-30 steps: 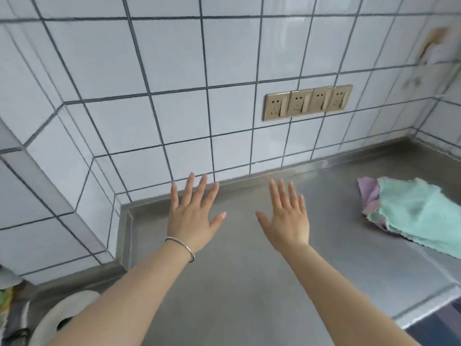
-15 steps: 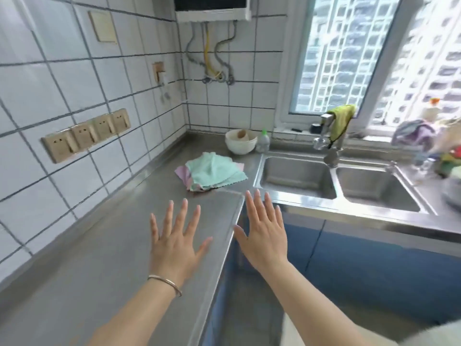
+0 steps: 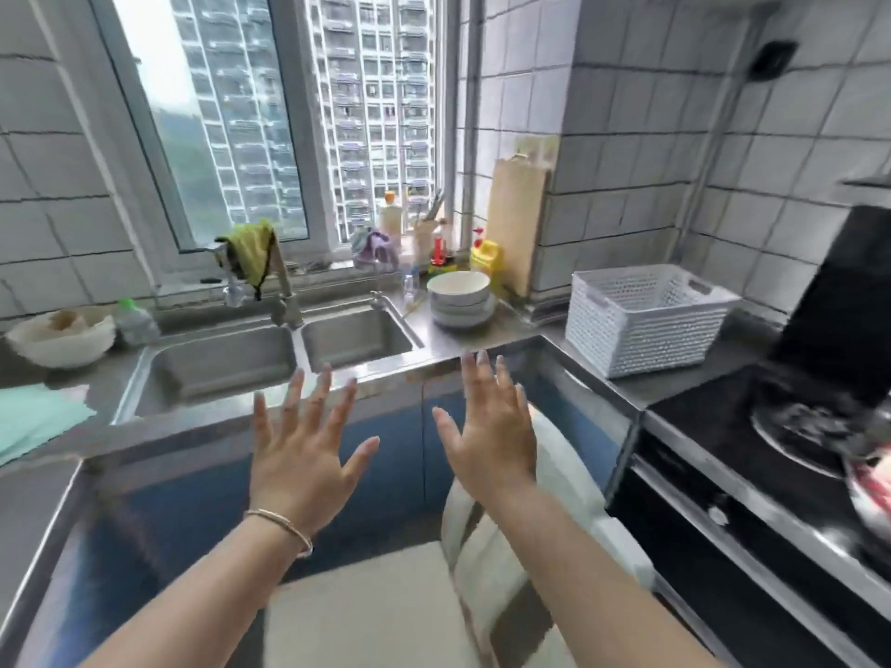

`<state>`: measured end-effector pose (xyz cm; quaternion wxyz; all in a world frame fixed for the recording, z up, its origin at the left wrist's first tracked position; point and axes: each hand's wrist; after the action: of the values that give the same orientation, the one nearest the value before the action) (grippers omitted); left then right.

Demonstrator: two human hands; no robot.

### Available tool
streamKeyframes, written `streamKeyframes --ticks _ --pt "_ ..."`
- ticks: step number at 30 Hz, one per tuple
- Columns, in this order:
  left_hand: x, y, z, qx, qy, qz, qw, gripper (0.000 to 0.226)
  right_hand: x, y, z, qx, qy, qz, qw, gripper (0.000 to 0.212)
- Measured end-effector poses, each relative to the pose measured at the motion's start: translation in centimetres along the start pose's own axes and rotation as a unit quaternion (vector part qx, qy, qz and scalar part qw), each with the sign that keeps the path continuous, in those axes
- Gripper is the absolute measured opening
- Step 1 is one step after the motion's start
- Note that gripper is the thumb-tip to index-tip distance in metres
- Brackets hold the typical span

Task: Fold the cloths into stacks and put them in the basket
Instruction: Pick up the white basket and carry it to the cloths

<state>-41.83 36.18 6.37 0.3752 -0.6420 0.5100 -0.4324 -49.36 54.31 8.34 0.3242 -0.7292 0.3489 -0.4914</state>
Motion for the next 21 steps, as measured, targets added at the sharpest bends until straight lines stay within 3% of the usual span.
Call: streamKeyframes --ticks 5,9,14,18,21 --pt "-17.1 -1.1 -7.3 -0.057 0.085 0.045 0.994 0.074 -14.0 -8.3 -2.3 -0.015 0.056 0.045 0.997 0.072" --pt "-25.9 -0.8 -12.1 -0.087 0.133 0.064 0.985 0.073 -21.7 -12.1 -3.8 -0.034 0.094 0.053 0.994 0.072" --pt "-33.1 -0.6 -19.2 -0.094 0.165 0.077 0.979 0.071 -29.6 -14.6 -8.8 -0.039 0.132 0.092 0.986 0.070" --pt "-35.0 1.1 -25.1 -0.097 0.161 0.083 0.979 0.078 -34.2 -14.7 -12.8 -0.036 0.172 0.117 0.977 0.071" --pt "-36.1 2.1 -28.9 -0.073 0.160 0.083 0.981 0.071 -37.0 -15.1 -16.3 -0.038 0.195 0.125 0.972 0.070"
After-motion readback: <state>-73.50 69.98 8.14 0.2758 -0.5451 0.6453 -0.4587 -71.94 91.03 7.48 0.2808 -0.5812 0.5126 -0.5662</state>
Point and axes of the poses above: each hand's wrist, its own z-axis away from the middle knuckle, its own y-axis out of the palm, x = y × z, and after that the axes turned 15 degrees about y, right-handed
